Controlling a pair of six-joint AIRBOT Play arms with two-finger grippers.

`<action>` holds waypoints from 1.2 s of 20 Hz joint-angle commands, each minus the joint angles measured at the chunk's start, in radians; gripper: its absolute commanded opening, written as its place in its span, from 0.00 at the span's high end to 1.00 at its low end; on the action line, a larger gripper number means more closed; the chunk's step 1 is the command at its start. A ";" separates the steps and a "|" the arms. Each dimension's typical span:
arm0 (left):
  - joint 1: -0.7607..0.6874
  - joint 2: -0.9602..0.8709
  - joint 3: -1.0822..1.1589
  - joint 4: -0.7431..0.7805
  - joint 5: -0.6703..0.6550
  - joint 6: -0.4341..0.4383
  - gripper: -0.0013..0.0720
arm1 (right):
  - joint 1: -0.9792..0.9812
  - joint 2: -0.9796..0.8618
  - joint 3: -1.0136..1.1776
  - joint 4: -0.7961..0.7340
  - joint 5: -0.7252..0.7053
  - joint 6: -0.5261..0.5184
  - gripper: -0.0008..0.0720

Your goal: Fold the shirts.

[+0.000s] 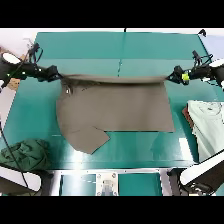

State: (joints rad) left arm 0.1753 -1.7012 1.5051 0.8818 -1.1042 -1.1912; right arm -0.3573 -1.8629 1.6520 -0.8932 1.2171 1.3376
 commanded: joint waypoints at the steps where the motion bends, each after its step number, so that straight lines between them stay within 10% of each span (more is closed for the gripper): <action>1: 0.000 0.000 -0.049 0.069 -0.090 -0.015 0.95 | 0.000 0.061 -0.109 -0.187 0.066 0.058 0.96; 9: -0.005 -0.003 -0.119 0.035 -0.088 -0.014 0.95 | 0.023 0.063 -0.191 -0.189 0.063 0.071 0.96; 11: -0.006 -0.003 -0.119 0.012 -0.147 -0.037 0.94 | 0.021 0.064 -0.177 -0.193 0.098 0.105 0.71; 12: -0.006 -0.002 -0.115 0.008 -0.209 -0.044 0.67 | 0.014 0.065 -0.154 -0.209 0.158 0.132 0.61; 13: -0.004 -0.002 -0.105 0.012 -0.290 -0.071 0.29 | 0.006 0.065 -0.121 -0.247 0.246 0.174 0.61; 14: 0.003 -0.002 -0.092 0.014 -0.370 -0.107 0.25 | 0.000 0.069 -0.091 -0.292 0.330 0.216 0.62; 18: 0.039 0.035 -0.091 0.079 -0.614 -0.219 0.25 | -0.014 0.172 -0.127 -0.418 0.472 0.298 0.72; 22: 0.039 0.300 -0.334 0.228 -0.491 -0.223 0.25 | -0.042 0.418 -0.395 -0.453 0.387 0.336 0.75; 24: 0.039 0.466 -0.507 0.243 -0.420 -0.228 0.25 | -0.069 0.581 -0.593 -0.453 0.306 0.377 0.92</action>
State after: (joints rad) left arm 0.2115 -1.4178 1.1767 1.0592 -1.5909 -1.3983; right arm -0.4000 -1.4601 1.2617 -1.3197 1.5959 1.6577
